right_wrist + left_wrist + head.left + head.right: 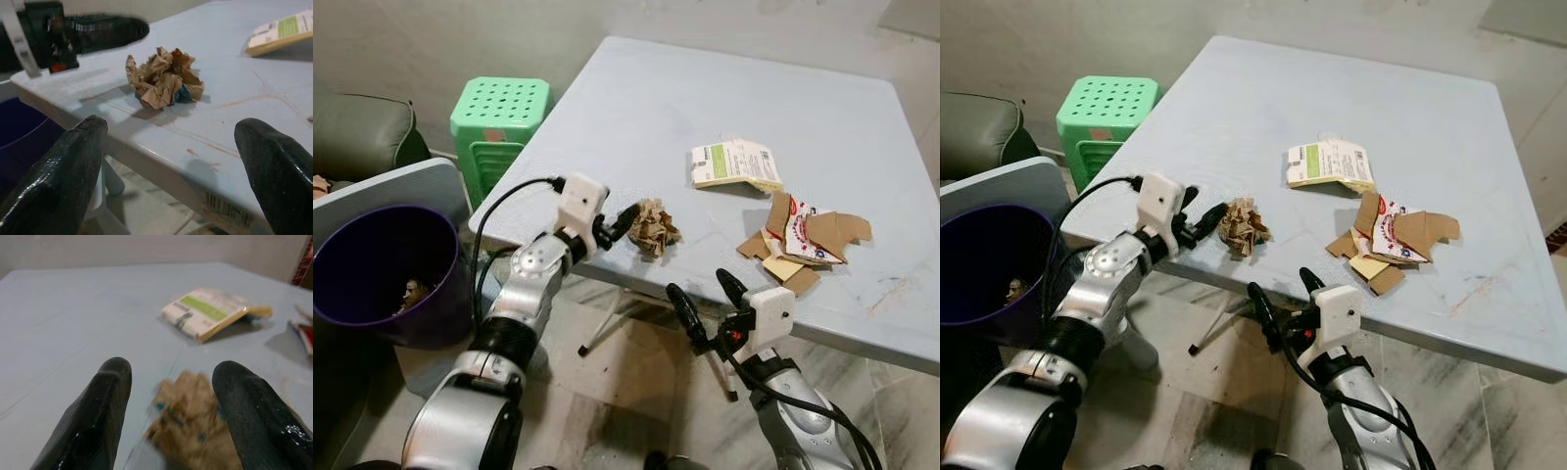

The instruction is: Picking trash to rubbish bin

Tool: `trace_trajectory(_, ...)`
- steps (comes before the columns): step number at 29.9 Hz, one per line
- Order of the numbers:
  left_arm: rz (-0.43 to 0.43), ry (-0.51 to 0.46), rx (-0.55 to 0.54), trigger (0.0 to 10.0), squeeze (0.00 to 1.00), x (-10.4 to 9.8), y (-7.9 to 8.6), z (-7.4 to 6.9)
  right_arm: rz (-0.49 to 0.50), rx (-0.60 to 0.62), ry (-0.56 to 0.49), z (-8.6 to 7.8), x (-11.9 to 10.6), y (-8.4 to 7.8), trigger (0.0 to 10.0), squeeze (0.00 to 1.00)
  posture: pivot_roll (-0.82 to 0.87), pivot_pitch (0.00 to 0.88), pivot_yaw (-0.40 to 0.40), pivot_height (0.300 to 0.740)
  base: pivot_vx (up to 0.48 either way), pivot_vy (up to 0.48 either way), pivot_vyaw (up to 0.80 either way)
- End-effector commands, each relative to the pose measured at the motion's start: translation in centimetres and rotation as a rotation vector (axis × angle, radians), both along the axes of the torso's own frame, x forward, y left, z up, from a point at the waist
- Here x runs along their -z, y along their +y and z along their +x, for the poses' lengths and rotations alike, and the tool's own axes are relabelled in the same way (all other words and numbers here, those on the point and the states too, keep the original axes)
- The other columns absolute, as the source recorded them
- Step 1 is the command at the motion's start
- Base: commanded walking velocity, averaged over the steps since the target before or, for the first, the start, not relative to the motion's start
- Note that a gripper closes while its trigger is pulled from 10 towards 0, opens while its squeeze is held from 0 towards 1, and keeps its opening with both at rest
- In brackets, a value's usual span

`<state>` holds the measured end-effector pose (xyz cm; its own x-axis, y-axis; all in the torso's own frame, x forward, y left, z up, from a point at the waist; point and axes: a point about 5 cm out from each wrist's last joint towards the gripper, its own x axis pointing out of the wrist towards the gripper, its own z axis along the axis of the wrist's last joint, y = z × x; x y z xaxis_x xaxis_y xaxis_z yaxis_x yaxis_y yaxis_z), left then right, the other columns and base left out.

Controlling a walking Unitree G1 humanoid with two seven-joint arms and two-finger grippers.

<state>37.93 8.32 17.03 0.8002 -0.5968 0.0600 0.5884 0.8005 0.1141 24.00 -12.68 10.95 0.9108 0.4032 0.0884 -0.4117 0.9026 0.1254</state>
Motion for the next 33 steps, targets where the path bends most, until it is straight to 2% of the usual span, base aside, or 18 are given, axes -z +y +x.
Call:
trace_trajectory(1, -0.011, -0.007, 0.028, 10.0, 0.00, -0.5, -0.4, 0.2, -0.005, 0.013, 0.003, -0.3, -0.1, -0.1, 10.0, 0.00, -0.12, 0.225, -0.021, 0.740, 0.000, 0.000, 0.00)
trace_trajectory(11, -0.051, -0.013, 0.104, 10.0, 0.00, -1.1, -1.4, 0.2, -0.001, 0.037, 0.018, -1.1, 0.1, 0.0, 10.0, 0.00, -0.15, 0.247, 0.003, 0.740, 0.000, 0.000, 0.00)
trace_trajectory(16, -0.077, -0.022, 0.170, 10.0, 0.00, -1.3, -2.5, -0.2, 0.001, 0.048, 0.031, -1.5, 0.3, 0.0, 10.0, 0.00, -0.16, 0.257, 0.013, 0.740, 0.000, 0.000, 0.00)
trace_trajectory(19, -0.025, 0.005, 0.225, 10.0, 0.00, -0.4, -3.3, -0.6, 0.001, 0.052, 0.036, -1.7, 0.3, 0.0, 10.0, 0.00, -0.16, 0.264, 0.017, 0.740, 0.000, 0.000, 0.00)
trace_trajectory(22, -0.008, 0.025, 0.255, 10.0, 0.00, 0.1, -3.5, -0.8, 0.001, 0.054, 0.037, -1.7, 0.3, 0.0, 10.0, 0.00, -0.16, 0.266, 0.019, 0.740, 0.000, 0.000, 0.00)
trace_trajectory(25, 0.066, 0.067, 0.318, 10.0, 0.00, 1.5, -3.8, -1.5, -0.001, 0.059, 0.042, -1.9, 0.4, -0.1, 10.0, 0.00, -0.16, 0.269, 0.022, 0.740, 0.000, 0.000, 0.00)
trace_trajectory(33, 0.057, 0.103, 0.271, 10.0, 0.00, 2.1, -3.3, -1.3, -0.002, 0.067, 0.053, -2.1, 0.5, -0.1, 10.0, 0.00, -0.16, 0.274, 0.020, 0.740, 0.000, 0.000, 0.00)
